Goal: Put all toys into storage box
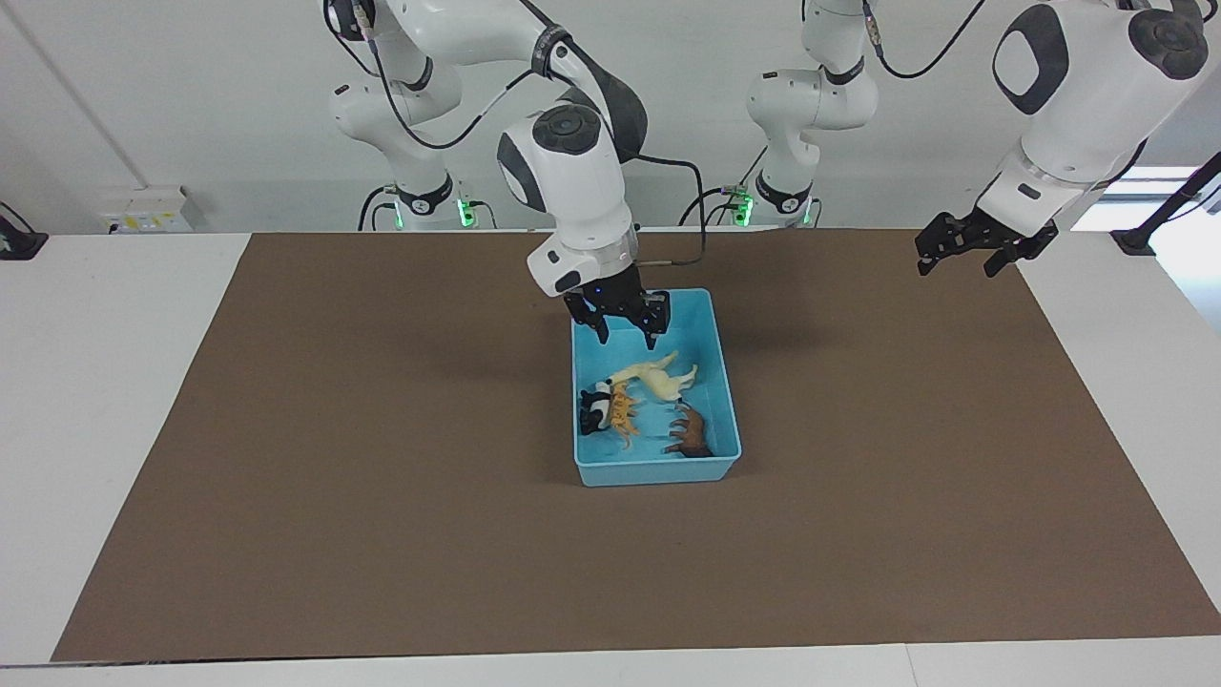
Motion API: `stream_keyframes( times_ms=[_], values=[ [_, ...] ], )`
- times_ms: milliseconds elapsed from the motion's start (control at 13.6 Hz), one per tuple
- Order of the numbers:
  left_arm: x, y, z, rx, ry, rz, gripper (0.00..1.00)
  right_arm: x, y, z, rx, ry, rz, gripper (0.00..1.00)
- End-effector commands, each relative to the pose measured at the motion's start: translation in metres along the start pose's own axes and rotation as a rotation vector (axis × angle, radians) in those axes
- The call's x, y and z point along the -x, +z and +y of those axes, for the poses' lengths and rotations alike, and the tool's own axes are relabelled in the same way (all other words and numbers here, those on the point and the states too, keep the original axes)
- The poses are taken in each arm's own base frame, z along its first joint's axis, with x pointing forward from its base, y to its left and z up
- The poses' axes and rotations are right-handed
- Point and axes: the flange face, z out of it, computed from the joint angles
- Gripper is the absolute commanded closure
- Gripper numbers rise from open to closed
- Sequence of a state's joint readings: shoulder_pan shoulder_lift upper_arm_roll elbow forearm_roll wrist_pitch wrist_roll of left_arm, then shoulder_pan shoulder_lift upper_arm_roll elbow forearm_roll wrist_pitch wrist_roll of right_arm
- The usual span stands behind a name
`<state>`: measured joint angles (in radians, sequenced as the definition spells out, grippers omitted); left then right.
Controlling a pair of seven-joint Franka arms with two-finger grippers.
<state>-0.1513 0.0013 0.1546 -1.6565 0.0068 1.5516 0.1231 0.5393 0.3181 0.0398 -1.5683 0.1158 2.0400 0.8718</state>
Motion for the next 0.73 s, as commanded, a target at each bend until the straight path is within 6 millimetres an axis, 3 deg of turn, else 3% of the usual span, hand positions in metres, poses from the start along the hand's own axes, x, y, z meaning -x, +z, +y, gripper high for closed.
stream_keyframes(
  times_ms=[0, 147, 367, 661],
  values=[
    [0.007, -0.004, -0.001, 0.015, 0.007, -0.004, 0.00, -0.025, -0.024, 0.021, 0.062, -0.042, 0.034, 0.00],
    [0.007, -0.004, -0.001, 0.015, 0.007, -0.004, 0.00, -0.058, -0.054, 0.063, 0.071, -0.107, 0.039, 0.00],
    [0.007, -0.004, -0.001, 0.015, 0.007, -0.004, 0.00, -0.104, -0.120, 0.145, 0.074, -0.261, 0.057, 0.00],
    [0.007, -0.004, -0.001, 0.015, 0.007, -0.004, 0.00, -0.118, -0.200, 0.238, 0.092, -0.239, 0.082, 0.00]
  ],
)
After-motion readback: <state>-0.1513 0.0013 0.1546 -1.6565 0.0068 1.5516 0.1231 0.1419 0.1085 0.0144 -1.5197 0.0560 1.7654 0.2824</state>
